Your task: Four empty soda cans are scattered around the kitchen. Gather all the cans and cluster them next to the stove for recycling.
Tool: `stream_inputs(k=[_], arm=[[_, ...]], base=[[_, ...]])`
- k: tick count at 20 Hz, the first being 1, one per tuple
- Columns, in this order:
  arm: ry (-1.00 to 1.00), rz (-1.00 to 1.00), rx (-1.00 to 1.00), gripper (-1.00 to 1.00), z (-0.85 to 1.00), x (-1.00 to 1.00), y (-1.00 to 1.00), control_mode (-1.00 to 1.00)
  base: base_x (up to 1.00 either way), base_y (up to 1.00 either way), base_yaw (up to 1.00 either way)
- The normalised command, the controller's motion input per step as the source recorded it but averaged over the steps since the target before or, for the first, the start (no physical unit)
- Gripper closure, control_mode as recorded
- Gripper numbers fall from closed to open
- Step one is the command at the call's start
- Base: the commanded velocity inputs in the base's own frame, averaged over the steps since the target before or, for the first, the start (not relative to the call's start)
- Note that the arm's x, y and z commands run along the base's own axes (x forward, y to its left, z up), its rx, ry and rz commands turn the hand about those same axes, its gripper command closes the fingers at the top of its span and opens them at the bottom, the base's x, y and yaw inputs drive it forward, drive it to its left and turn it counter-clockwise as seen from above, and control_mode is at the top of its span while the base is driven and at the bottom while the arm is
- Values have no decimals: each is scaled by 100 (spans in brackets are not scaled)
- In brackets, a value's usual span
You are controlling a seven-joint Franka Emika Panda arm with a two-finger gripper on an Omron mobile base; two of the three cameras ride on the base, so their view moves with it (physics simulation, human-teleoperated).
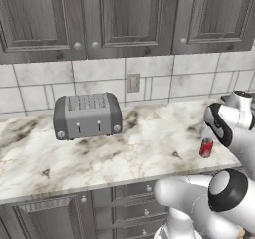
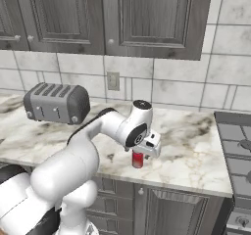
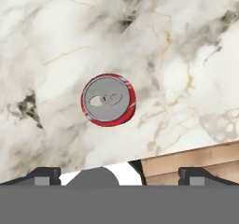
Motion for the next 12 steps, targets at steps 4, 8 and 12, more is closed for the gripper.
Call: stream_inputs(k=[4, 8, 12], arm=[[0, 0, 0, -100, -26, 29, 0, -100], [0, 0, 0, -100, -35, 25, 0, -100], [0, 0, 0, -100, -13, 13, -1, -100]], base=[[0, 0, 0], [0, 0, 0], [0, 0, 0]])
